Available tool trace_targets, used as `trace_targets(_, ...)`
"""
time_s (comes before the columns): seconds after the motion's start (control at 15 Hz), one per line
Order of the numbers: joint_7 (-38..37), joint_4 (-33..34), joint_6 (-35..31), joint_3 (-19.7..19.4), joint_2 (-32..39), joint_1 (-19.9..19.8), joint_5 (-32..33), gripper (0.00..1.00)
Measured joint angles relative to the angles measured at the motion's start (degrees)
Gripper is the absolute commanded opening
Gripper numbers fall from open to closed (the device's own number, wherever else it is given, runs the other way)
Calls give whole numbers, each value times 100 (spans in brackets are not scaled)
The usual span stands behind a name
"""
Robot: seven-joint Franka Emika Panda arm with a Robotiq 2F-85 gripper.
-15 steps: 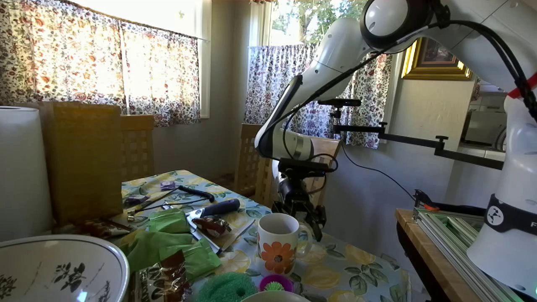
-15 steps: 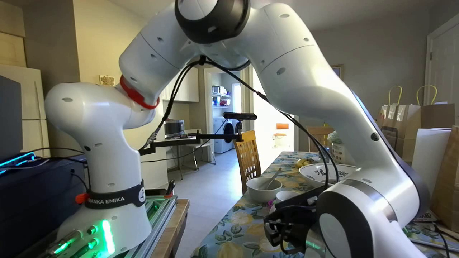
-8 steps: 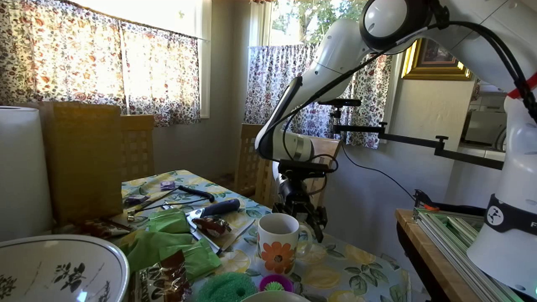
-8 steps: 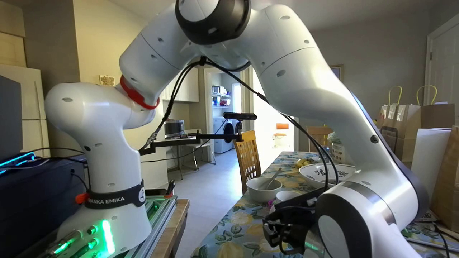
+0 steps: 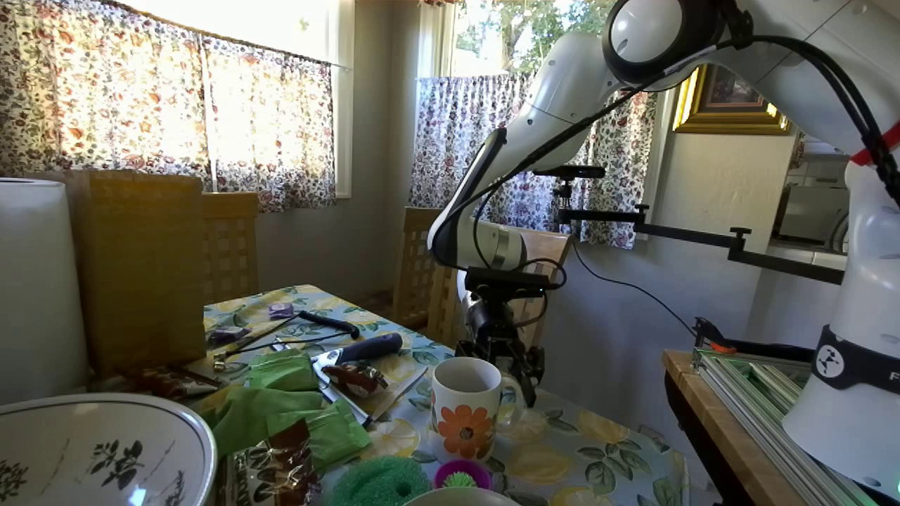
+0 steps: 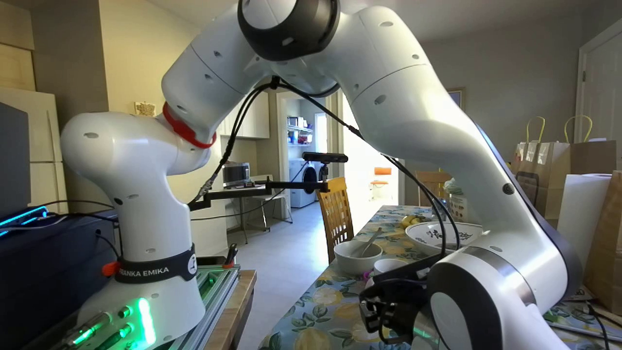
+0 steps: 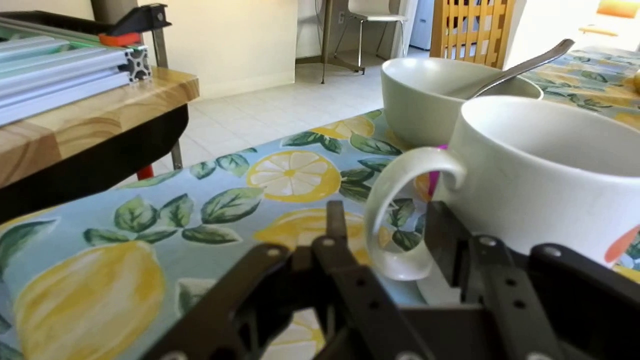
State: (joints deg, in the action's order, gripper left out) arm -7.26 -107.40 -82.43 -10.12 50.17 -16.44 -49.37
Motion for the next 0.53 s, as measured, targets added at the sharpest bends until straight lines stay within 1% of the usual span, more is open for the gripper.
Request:
trace_targets(0.13,-4,-2,0,0,0,0,-44,39)
trace_targets(0.2,-6,-3,0,0,0,0,-70,42)
trace_targets(0.27,-7,-4,4,0,0,0,-81,40)
trace_targets(0.47,-8,-10,9,0,0,0,-113,45)
trace_targets(0.53,-10,-16,9,0,0,0,-127,45)
